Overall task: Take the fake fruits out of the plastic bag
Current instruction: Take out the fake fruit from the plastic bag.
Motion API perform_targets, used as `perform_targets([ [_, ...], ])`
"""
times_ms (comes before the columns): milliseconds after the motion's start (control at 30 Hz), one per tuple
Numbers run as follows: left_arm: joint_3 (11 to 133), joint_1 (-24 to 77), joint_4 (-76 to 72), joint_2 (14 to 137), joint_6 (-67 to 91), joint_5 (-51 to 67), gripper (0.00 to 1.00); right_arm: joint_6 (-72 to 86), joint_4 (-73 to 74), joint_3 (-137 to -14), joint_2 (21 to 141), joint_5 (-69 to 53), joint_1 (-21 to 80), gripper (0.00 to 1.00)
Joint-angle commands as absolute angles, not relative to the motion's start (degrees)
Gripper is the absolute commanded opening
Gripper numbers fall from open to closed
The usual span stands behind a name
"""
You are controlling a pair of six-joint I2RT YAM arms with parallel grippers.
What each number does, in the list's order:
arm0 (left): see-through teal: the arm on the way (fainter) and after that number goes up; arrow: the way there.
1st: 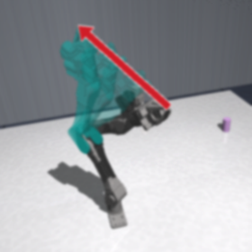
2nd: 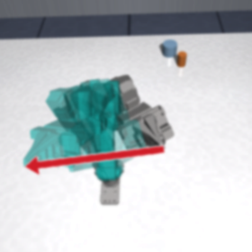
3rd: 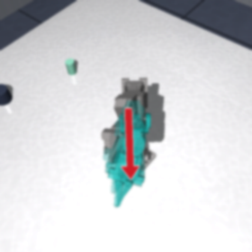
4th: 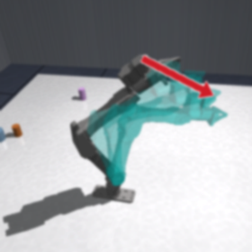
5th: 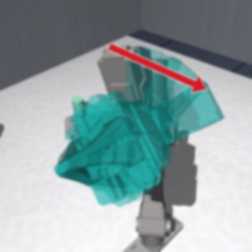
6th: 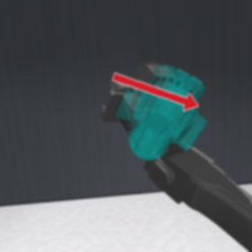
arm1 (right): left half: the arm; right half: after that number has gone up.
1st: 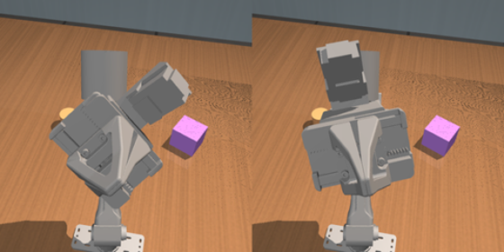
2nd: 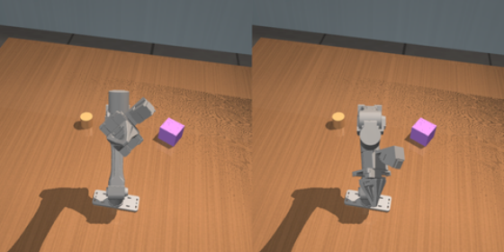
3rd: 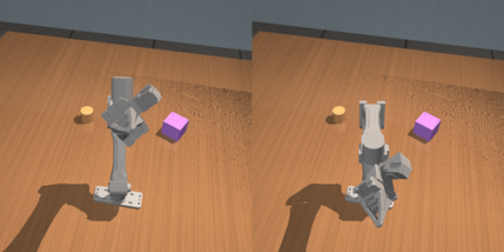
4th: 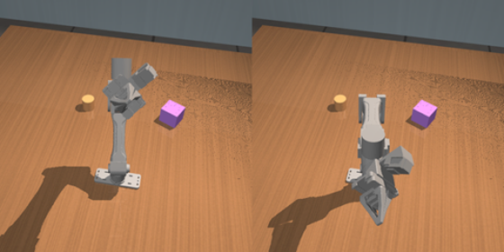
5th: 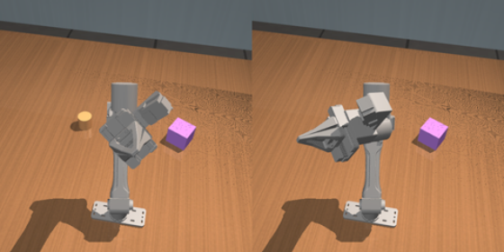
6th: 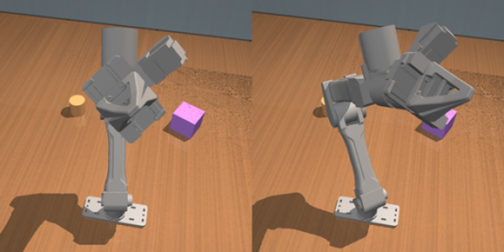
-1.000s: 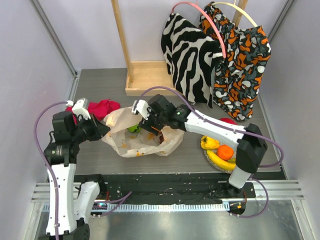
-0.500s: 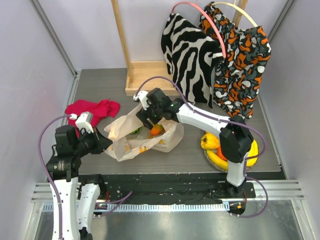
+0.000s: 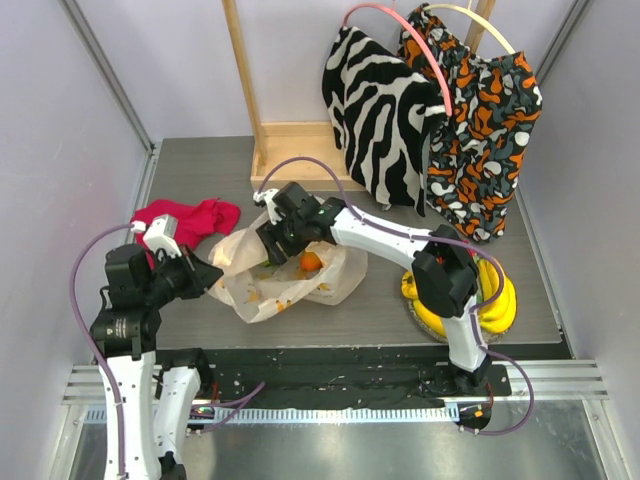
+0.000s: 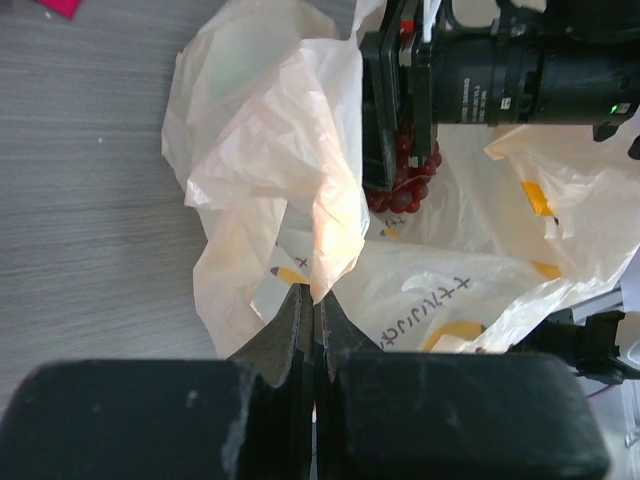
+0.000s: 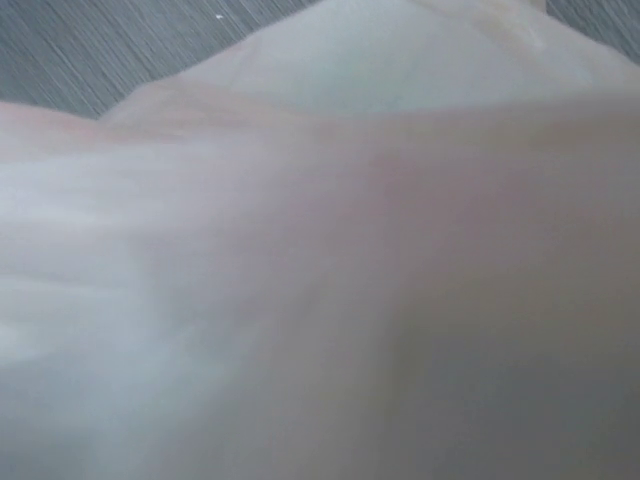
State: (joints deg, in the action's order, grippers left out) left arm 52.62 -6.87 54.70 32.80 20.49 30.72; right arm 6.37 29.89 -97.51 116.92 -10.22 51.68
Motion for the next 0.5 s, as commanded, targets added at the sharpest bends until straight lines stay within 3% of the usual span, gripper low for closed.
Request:
perform_targets([
  [0,54.8,-7.4,48.4,33.7,22.5,27.3,0.00,9.6,32.3,-97.8,110.9,-9.1,52.1,0.65],
  [167,54.3,-7.5,45.2,34.6,24.5,27.9,0.00,8.3,33.0,-94.9,108.5,-11.1,52.5,0.61],
  [267,54.6,-7.6,44.0,35.2,25.7,30.3,0.00,8.4,30.6,-96.0,111.1,-11.4,52.5,0.67],
  [433,56.7,-8.0,43.7,36.5,25.6,32.7,0.00,13.2,28.2,-100.3,117.3,-6.6,52.3,0.90],
  [467,57.0,-8.1,43.7,36.8,25.6,33.0,0.00,14.3,28.1,-101.8,118.4,-6.4,52.1,0.91],
])
